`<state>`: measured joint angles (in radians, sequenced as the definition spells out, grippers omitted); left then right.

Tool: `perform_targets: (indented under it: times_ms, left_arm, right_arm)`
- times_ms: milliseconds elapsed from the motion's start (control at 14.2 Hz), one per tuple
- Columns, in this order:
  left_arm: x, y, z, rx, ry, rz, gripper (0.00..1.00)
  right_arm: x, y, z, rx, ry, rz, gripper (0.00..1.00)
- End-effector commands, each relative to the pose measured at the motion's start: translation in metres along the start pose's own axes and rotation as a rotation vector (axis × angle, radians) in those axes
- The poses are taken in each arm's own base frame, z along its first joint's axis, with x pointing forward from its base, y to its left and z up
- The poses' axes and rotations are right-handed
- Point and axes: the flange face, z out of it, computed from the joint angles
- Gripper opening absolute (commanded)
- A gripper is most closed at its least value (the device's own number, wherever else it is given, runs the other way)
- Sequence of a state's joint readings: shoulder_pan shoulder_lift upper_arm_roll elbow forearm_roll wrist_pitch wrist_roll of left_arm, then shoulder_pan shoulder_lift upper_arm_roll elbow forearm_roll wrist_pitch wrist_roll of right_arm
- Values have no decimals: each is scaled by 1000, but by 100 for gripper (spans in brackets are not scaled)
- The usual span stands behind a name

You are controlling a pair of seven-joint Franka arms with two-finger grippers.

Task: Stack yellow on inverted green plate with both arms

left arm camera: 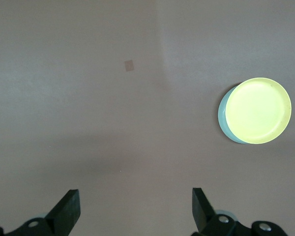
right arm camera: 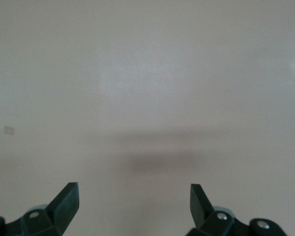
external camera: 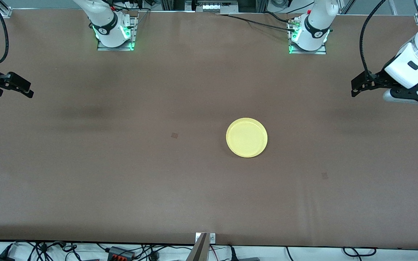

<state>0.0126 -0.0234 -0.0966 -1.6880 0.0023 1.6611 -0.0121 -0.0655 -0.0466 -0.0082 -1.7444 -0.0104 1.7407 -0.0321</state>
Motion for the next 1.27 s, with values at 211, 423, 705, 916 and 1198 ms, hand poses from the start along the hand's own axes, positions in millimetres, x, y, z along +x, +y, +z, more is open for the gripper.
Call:
perform_targets:
  times_ms: [211,423,705,916,1198]
  left_arm:
    - [1,-2,-6,6,-6,17,100]
    - [1,-2,-6,6,-6,16,100]
    - [1,-2,-6,6,-6,17,100]
    - [1,-2,-6,6,-6,16,100]
    - [1,-2,-6,6,-6,16,100]
  right_arm:
    - [-12,-7,-3,-6,-32,-2,100]
    - [-15,-6,-1,-15,-58,-19,100]
    - [-15,-6,-1,-10,-58,-6,100]
    - [-15,-5,-1,-10,-60,-8,100]
    - [-15,-4,0,-13,-55,-16,100]
